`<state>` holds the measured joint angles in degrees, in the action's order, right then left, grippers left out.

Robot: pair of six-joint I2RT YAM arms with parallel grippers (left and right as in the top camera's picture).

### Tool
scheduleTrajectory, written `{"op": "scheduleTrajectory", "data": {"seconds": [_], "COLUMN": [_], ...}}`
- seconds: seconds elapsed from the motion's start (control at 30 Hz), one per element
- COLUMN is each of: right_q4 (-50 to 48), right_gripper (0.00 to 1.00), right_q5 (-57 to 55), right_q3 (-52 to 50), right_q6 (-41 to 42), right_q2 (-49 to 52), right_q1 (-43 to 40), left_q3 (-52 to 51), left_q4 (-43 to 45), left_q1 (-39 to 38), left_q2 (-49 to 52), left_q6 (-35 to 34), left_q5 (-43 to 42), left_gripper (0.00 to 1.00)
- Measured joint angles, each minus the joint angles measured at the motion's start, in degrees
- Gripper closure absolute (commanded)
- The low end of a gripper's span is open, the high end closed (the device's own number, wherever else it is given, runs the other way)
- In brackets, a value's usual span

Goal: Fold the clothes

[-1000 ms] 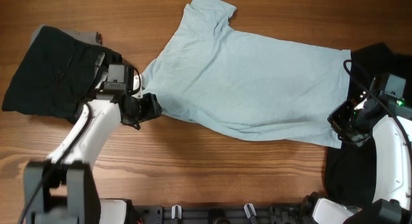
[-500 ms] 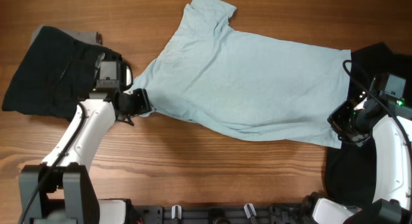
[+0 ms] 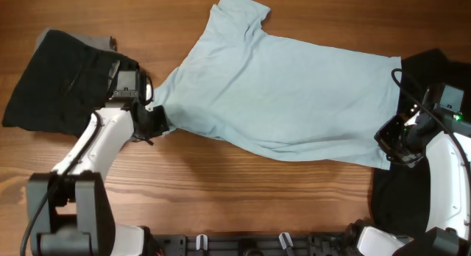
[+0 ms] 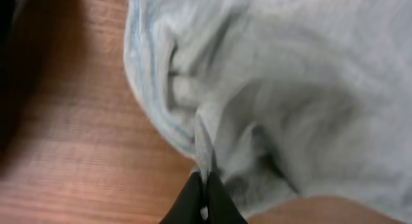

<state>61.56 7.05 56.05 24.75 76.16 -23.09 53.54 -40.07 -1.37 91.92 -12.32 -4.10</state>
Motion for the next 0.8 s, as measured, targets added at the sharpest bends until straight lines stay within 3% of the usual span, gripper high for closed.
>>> {"op": "scheduleTrajectory", "data": {"seconds": [0.13,0.4,0.63,0.8], "right_q4": [3.93,12.87,14.34,14.27], "right_gripper": [0.96,0.95,0.96,0.96], "right_q5": [-1.11,-5.88,-10.27,-10.78], "right_q3": [1.77,10.78,12.17,12.2], "right_q6": [0.0,0.66,1.16,1.03], "right_q2": [-0.15,-5.86,-6.62,-5.88], "right_q1": [0.0,0.0,0.0,0.0], "left_q3": [6.05,10.12,10.12,10.16], "left_q4": [-7.61,-12.98,-14.93,-26.23], "left_q1": [0.13,0.66,0.66,0.63], "left_q2": [-5.68,-19.41,-23.61,-23.74], "left_q6": [-0.02,-0.02,-0.04,-1.6], "left_q5": [0.0,0.46,0.83,0.81], "left_gripper": [0.96,0.96,0.96,0.96]}}
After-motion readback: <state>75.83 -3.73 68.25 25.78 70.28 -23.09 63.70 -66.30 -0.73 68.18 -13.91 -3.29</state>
